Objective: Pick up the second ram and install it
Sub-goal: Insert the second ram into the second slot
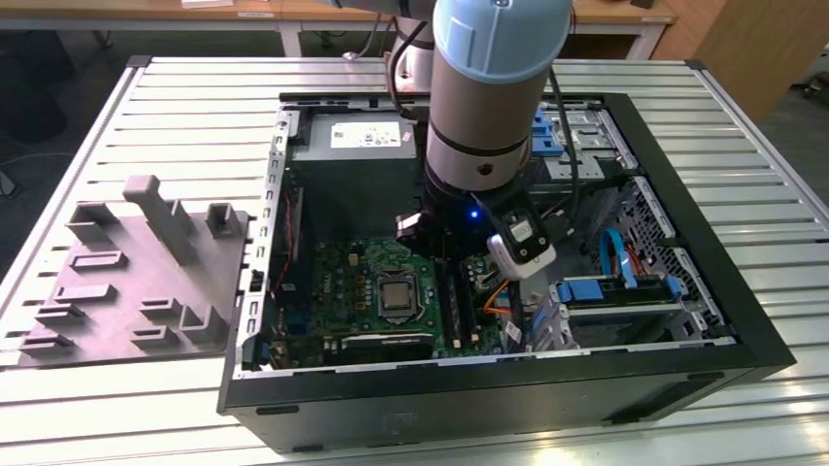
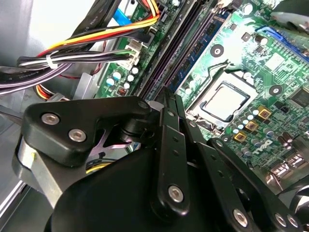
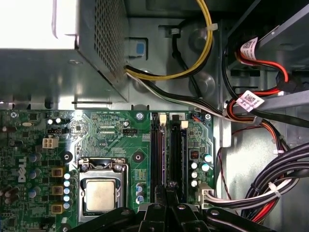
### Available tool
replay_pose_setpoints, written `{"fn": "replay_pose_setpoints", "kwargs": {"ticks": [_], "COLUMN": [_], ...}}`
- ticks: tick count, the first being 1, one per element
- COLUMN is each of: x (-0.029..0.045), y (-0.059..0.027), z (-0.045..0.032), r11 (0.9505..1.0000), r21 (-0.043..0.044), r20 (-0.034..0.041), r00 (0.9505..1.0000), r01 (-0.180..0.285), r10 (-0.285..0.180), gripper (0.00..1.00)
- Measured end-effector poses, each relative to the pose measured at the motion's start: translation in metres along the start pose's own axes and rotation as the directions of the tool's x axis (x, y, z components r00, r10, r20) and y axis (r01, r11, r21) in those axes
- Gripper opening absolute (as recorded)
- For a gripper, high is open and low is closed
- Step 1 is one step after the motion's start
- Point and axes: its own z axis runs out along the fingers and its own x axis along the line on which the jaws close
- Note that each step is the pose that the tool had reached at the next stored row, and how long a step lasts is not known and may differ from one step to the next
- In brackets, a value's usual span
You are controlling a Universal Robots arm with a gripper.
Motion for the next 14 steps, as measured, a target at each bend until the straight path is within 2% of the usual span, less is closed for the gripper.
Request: {"fn": "replay_pose_setpoints", "kwargs": {"ticks": [14], "x": [0.0001], "y": [-0.0017], "z": [0.0023], "r11": [1.0000], "r21": [0.0002], "r20": [0.0010], "r00": [1.0000], "r01": [0.000], "r10": [0.000], "gripper": [0.11]}}
